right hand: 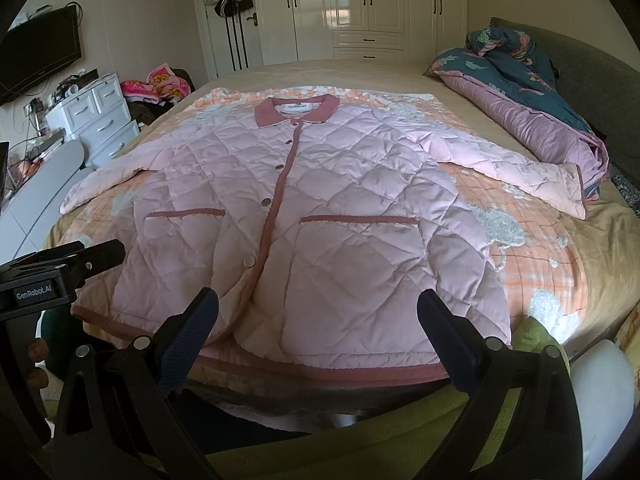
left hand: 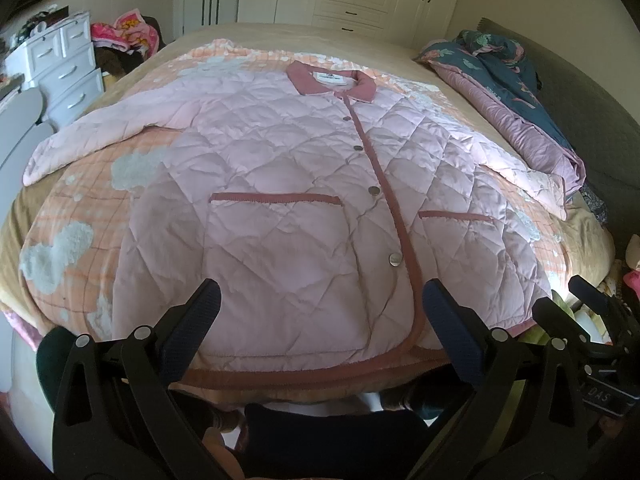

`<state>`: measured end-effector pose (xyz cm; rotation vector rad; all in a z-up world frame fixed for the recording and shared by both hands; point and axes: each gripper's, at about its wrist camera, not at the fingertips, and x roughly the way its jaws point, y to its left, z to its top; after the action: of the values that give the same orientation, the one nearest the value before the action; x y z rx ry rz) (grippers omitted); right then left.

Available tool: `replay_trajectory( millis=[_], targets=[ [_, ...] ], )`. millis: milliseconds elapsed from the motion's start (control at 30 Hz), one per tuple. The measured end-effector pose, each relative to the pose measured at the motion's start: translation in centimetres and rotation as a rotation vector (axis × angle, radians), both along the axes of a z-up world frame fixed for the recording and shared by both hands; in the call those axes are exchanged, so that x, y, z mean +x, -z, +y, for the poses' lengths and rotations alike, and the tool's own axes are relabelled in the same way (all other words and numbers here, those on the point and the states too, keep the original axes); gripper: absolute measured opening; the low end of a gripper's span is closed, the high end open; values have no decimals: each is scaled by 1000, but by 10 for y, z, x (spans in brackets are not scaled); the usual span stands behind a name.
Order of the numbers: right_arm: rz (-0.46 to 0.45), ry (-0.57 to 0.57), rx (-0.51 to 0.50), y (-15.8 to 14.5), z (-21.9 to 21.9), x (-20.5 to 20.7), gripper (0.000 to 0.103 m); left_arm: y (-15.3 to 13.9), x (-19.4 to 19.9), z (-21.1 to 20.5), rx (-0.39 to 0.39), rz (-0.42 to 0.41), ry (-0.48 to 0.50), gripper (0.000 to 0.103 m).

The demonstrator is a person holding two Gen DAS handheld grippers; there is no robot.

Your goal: Fold large clothes

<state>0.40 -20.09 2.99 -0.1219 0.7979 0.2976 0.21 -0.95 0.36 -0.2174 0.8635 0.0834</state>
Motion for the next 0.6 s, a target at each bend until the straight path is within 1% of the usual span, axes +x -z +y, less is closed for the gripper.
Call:
replay_trajectory(
  millis=[600],
  targets=[
    [14, -7, -4, 3, -2, 6, 99, 2, -2, -1, -3, 3, -1, 95]
  ],
)
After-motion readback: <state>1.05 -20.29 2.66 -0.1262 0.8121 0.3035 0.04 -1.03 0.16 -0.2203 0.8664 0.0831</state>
